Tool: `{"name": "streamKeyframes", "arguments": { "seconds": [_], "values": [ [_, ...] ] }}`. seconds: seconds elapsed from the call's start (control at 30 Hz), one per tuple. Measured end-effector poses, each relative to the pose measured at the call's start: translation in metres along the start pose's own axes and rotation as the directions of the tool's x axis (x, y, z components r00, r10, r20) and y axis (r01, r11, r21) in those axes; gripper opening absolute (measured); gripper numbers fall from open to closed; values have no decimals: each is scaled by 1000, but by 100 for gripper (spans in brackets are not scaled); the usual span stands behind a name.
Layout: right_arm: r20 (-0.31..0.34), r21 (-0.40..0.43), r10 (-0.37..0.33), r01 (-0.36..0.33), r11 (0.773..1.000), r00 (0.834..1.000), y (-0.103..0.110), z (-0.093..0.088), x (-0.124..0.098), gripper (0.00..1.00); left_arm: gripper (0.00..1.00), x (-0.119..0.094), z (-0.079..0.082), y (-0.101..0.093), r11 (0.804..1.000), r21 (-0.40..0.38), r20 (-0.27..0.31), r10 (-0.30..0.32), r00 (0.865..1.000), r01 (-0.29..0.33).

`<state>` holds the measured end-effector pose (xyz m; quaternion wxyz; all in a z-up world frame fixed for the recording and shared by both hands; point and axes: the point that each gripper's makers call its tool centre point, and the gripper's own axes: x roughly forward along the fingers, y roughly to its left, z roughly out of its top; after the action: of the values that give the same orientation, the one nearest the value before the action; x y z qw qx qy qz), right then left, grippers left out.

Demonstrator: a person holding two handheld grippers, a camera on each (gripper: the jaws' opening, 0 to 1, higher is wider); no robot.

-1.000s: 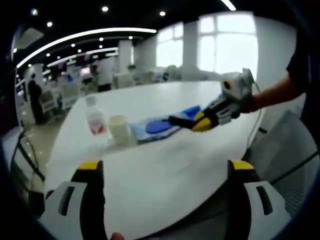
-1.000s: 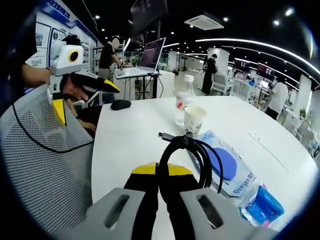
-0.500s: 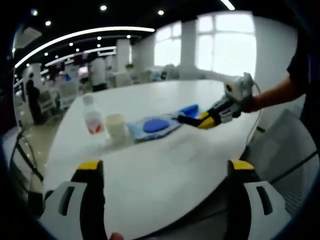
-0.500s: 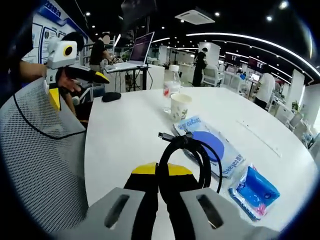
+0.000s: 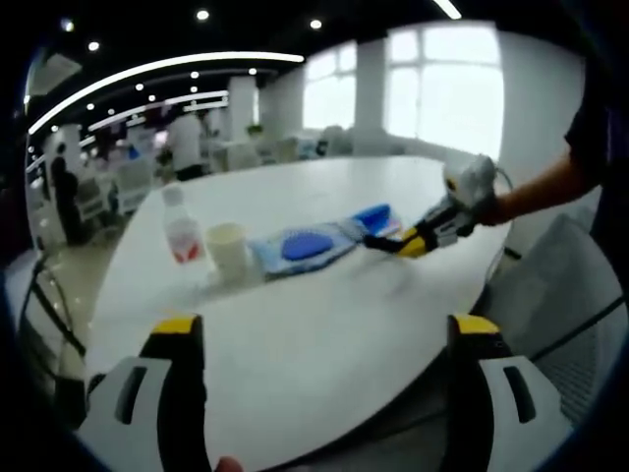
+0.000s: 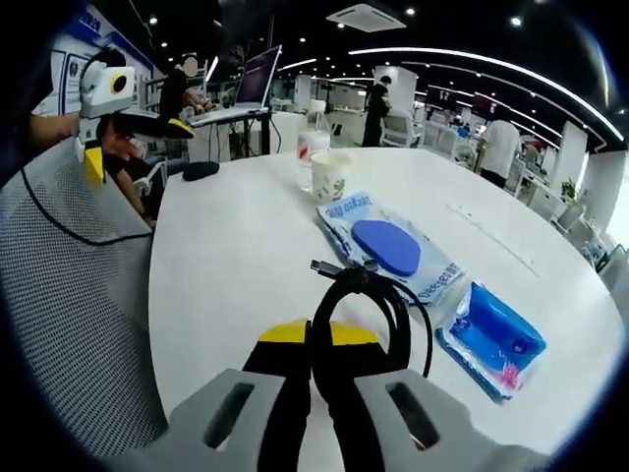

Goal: Arrange the tabletop items into an orderly group along one side of the table until the central work area is clear of visible clutter.

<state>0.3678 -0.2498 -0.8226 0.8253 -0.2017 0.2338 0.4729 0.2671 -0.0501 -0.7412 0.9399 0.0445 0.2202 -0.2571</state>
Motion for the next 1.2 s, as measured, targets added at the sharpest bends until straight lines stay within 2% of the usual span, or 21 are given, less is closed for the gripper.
{"name": "streamKeyframes", "arguments": {
  "seconds": [0.33, 0.57, 0.93, 1.07, 1.2],
  "values": [
    [-40, -7, -1, 0, 1000, 999, -3, -18, 6, 3, 99, 0, -2, 0, 1000, -2, -8, 0, 1000, 0],
    [-71, -55, 10, -13, 998, 997, -1, -26, 15, 4, 99, 0, -3, 0, 1000, -3, -10, 0, 1000, 0],
    [-107, -63, 19, -26, 998, 994, 1, -37, 28, 5, 99, -2, -2, 1, 1000, -9, -3, 6, 1000, -7],
    [-121, -52, 17, -23, 998, 993, 2, -40, 29, 8, 99, -2, -2, 2, 1000, -8, -2, 6, 1000, -6],
    [-101, -27, -10, 8, 1000, 995, -1, -35, 26, 15, 99, -2, -1, 2, 1000, -2, -2, 7, 1000, -7]
  ]
}}
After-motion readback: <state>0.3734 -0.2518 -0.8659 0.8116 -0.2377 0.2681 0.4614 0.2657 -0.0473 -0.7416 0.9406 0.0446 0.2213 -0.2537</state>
